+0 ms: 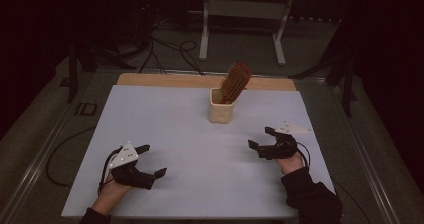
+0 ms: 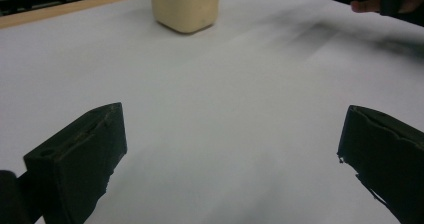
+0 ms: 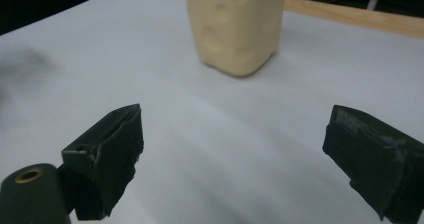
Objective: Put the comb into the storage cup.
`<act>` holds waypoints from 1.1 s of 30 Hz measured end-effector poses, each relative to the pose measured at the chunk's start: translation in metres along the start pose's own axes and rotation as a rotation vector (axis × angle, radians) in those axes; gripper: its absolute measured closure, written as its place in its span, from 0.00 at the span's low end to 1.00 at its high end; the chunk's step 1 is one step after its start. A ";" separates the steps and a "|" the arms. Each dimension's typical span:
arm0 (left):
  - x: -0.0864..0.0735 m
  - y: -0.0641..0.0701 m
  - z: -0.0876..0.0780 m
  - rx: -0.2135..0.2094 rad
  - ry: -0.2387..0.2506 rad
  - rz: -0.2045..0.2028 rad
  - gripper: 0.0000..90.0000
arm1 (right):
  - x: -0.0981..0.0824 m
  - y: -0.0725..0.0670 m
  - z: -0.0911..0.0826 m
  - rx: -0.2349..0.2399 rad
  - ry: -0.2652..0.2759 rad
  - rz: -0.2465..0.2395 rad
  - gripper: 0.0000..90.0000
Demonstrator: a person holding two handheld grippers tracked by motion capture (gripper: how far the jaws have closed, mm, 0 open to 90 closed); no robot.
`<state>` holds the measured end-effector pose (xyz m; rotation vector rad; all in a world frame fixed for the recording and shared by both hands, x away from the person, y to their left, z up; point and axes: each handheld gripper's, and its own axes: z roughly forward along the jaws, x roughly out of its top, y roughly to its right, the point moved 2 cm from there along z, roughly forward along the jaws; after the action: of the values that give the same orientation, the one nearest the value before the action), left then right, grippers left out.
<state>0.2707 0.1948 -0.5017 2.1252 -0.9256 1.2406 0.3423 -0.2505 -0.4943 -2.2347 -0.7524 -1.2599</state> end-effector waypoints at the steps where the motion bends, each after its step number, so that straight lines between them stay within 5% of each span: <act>1: -0.001 0.000 0.000 0.001 -0.003 0.002 0.00 | -0.003 -0.002 -0.002 0.002 0.001 -0.004 0.10; 8: -0.006 0.000 -0.006 0.011 -0.010 0.006 0.00 | -0.019 -0.010 -0.014 -0.037 -0.018 -0.046 0.10; 16: -0.014 -0.001 -0.013 0.023 -0.017 -0.001 0.00 | -0.038 -0.017 -0.028 -0.025 -0.031 -0.079 0.10; 33: -0.035 -0.005 -0.033 0.078 -0.023 -0.048 0.00 | -0.057 -0.016 -0.042 -0.058 -0.065 -0.080 0.10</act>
<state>0.2441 0.2322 -0.5183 2.2135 -0.8433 1.2500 0.2814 -0.2788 -0.5217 -2.3227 -0.8478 -1.2669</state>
